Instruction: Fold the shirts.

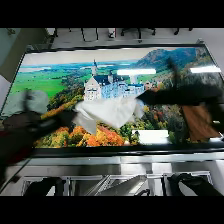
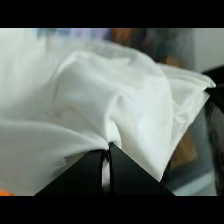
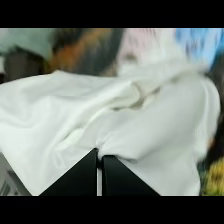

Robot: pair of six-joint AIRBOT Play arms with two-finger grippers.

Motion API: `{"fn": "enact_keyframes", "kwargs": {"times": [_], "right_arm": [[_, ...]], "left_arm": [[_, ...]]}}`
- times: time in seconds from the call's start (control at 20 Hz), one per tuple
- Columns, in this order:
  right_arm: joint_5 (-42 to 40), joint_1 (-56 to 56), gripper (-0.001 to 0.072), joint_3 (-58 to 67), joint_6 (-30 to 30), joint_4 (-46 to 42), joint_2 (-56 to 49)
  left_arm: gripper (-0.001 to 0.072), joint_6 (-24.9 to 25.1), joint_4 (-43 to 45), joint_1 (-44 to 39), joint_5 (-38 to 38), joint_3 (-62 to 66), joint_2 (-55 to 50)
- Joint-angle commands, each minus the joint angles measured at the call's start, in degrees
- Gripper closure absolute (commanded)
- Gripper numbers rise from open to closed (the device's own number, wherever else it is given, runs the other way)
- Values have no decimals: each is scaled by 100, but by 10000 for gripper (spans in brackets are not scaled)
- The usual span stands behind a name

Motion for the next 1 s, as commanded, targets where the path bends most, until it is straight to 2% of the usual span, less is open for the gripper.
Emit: {"fn": "enact_keyframes", "kwargs": {"times": [0.0, 0.15, 0.25, 0.35, 0.45, 0.55, 0.65, 0.8, 0.95], "right_arm": [[-201, -741, 689, 1895, -328, -17, 1283], [-195, -935, 689, 3180, -511, -363, 1757], [-188, -935, 689, 3589, -535, -498, 1803], [-186, -935, 689, 3630, -575, -501, 1742], [-278, -925, 688, 3628, -575, -490, 1357], [-424, -920, 688, 3617, -573, -468, 748], [-533, -780, 688, 3519, -575, -452, -11], [-507, -363, 688, 3318, -761, -457, -1386], [-247, -46, 687, 3263, -761, -494, -2907]], "left_arm": [[695, 96, -2, 1211, 46, 1950, 1287], [695, 221, 291, 2308, 299, 3766, 1272], [694, 339, 225, 2992, 922, 4704, 848], [694, 350, -98, 3585, 1773, 5226, 293], [694, 367, -463, 3705, 2048, 5099, -166], [694, 387, -518, 3482, 2328, 4513, -619], [694, 590, -507, 2872, 2435, 3692, -1075], [694, 859, -160, 1624, 1488, 2039, -2028], [694, 1084, 92, 1180, 299, 1040, -3373]]}}
